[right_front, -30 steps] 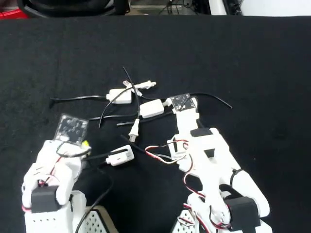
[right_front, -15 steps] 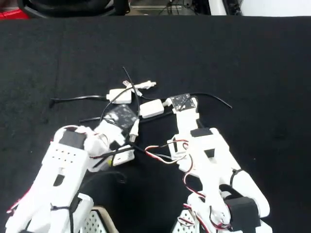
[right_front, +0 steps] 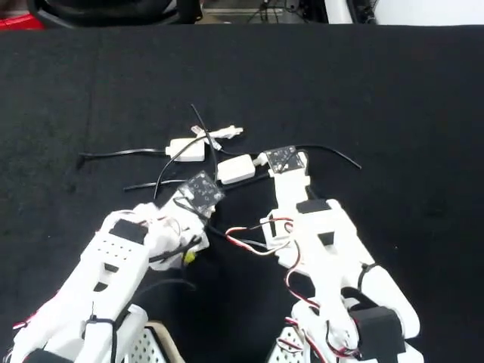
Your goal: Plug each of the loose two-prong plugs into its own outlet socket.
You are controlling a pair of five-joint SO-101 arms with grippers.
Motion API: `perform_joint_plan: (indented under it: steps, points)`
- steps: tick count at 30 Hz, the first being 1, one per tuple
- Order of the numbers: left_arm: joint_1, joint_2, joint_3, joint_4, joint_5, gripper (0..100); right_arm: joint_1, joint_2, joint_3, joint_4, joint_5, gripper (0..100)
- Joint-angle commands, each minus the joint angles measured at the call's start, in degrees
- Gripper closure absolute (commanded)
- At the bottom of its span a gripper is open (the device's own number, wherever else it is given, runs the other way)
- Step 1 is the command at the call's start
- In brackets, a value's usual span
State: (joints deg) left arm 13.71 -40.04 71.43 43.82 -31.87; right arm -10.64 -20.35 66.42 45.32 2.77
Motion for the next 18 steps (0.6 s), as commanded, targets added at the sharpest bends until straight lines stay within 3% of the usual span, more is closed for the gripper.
perform_joint_plan:
  steps: [1,8,13,18]
  points:
    - [1.1,0.5,-0.1,-3.9,1.8,72,-0.1,0.9,3.7,2.8,-0.2,96.9]
    - [5.3,0.6,0.8,-4.0,1.6,73,0.1,0.9,3.7,2.8,-0.4,96.9]
    - [5.7,0.6,1.2,-3.6,1.6,89,0.1,0.9,3.7,2.8,-0.4,96.9]
    - [6.7,0.4,2.8,-3.6,-4.1,91,0.1,0.9,3.7,2.8,-0.4,96.9]
